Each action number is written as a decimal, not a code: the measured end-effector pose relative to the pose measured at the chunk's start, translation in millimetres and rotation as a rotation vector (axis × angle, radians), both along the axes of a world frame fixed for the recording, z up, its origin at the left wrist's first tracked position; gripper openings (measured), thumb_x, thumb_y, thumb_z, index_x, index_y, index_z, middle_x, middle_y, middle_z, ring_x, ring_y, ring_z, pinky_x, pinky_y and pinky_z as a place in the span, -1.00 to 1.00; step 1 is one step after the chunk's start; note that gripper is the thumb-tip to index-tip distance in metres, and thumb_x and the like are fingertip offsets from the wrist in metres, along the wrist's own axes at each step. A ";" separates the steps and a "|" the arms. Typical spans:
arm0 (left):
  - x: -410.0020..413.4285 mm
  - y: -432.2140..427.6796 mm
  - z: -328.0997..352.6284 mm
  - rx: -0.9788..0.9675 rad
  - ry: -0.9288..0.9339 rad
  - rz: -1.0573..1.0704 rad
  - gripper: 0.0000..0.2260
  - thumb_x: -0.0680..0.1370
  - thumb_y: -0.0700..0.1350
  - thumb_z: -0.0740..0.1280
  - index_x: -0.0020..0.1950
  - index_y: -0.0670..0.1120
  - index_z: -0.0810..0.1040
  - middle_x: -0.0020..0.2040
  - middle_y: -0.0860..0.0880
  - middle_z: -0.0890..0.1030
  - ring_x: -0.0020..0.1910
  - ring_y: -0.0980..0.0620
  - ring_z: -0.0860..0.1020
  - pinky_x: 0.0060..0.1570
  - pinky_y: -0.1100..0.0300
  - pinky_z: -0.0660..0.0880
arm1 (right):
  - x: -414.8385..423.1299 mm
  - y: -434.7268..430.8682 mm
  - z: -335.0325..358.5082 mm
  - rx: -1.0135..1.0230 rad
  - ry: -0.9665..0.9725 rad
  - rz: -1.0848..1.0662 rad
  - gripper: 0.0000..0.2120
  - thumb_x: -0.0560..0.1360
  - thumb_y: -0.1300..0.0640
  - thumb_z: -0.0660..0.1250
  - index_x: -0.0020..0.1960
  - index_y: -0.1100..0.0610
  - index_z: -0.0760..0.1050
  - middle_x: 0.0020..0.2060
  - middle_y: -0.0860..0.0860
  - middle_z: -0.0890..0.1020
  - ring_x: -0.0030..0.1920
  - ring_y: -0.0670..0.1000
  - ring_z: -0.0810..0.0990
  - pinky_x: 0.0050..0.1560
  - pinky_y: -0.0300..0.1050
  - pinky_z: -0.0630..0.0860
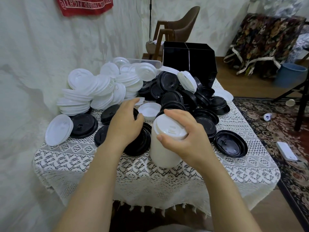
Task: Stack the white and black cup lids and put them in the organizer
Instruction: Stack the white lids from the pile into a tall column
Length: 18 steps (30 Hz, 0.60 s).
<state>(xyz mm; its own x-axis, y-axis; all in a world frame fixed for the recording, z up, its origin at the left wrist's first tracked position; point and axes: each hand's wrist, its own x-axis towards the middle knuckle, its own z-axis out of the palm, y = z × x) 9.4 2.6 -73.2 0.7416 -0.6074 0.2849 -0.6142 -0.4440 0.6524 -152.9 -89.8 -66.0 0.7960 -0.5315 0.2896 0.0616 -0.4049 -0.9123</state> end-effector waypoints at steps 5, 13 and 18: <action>6.1 -12.7 -9.3 0.196 -0.081 -0.077 -0.60 0.61 -0.11 0.23 0.46 -0.07 0.36 0.43 -0.06 0.41 0.40 -0.05 0.35 0.38 0.05 0.26 | 1.0 0.6 0.6 0.002 0.005 0.002 -0.43 0.26 -0.02 0.48 0.27 -0.07 0.50 0.22 -0.24 0.47 0.18 -0.40 0.41 0.10 -0.51 0.36; 17.1 -26.6 -10.4 0.512 -0.153 -0.148 -0.69 0.57 -0.08 0.14 0.27 0.06 0.52 0.20 0.00 0.59 0.24 -0.03 0.45 0.33 -0.06 0.23 | 1.1 0.9 0.2 0.004 0.010 0.002 -0.42 0.26 -0.03 0.48 0.28 -0.07 0.50 0.21 -0.26 0.46 0.18 -0.37 0.42 0.09 -0.50 0.36; 13.5 -25.8 -4.3 0.536 -0.222 -0.078 -0.67 0.58 -0.05 0.17 0.32 0.06 0.53 0.21 -0.02 0.58 0.25 -0.07 0.43 0.33 0.01 0.23 | 0.7 1.3 1.0 0.000 0.008 0.001 -0.42 0.27 -0.03 0.48 0.28 -0.05 0.51 0.21 -0.24 0.47 0.17 -0.37 0.42 0.06 -0.52 0.35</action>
<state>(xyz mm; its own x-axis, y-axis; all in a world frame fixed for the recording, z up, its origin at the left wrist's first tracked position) 22.9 -23.1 -77.5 0.6465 -0.7600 0.0659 -0.7547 -0.6245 0.2012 -152.2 -88.5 -65.0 0.7988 -0.5307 0.2835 0.0548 -0.4051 -0.9126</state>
